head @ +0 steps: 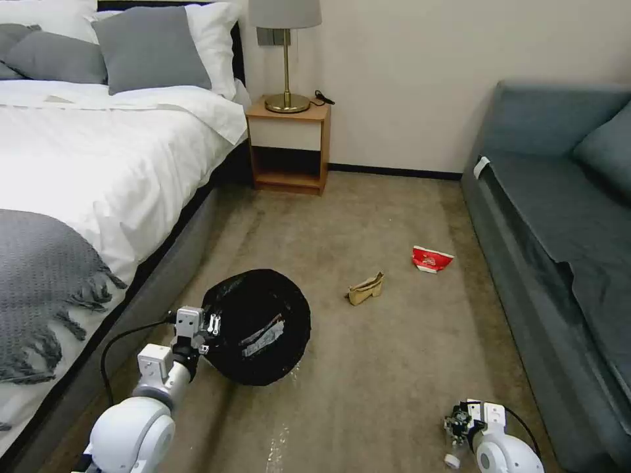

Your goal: Pick up the trash bin, then pick up the garbage on the floor and place it into the trash bin.

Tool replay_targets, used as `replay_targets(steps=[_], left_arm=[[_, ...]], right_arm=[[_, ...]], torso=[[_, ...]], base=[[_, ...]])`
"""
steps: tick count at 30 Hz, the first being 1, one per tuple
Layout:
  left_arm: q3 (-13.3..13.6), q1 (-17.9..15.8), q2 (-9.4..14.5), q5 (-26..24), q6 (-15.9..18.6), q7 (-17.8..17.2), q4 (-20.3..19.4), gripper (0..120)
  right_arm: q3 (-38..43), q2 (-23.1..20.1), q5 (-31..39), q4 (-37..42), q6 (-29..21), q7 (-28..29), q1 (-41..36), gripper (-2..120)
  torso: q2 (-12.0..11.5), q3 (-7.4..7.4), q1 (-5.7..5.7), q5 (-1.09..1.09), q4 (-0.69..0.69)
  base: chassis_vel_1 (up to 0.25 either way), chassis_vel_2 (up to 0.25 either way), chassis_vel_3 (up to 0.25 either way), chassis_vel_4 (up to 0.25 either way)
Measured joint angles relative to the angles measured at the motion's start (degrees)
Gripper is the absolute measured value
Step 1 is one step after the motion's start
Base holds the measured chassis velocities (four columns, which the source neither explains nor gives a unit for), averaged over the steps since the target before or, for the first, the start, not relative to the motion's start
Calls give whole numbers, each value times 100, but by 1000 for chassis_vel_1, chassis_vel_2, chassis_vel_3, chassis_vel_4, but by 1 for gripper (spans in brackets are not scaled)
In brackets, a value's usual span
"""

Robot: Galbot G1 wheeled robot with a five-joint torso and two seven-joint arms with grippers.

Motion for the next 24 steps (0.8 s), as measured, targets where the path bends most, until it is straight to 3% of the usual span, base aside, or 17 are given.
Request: replay_targets(steps=[6,7,12,21,23,24], left_arm=[[-3,0,-3,4,5,0,0,7],[-11,2,0,4,5,0,0,7],[-16,10,6,5,5,2,-2,7],[-18,15,12,8,5,9,-2,7],[-19,42,14,18,1,14,-11,7],[-19,42,14,18,1,14,-11,7]], right_arm=[[-5,0,-37,-4,30,-26,13,34],[-5,3,-58,3,44,-39,14,26],[-28,43,-104,30,121,-64,14,17],[-36,164,-339,108,425,-154,2,17],[-19,215,-483,124,949,-412,17,17],[-19,215,-483,124,949,-412,17,17]], torso=[[0,0,0,-1,0],[0,0,0,-1,0],[0,0,0,0,0],[0,0,0,0,0],[0,0,0,-1,-1],[0,0,0,-1,-1]], base=[[0,0,0,0],[0,0,0,0],[0,0,0,0],[0,0,0,0],[0,0,0,0],[0,0,0,0]])
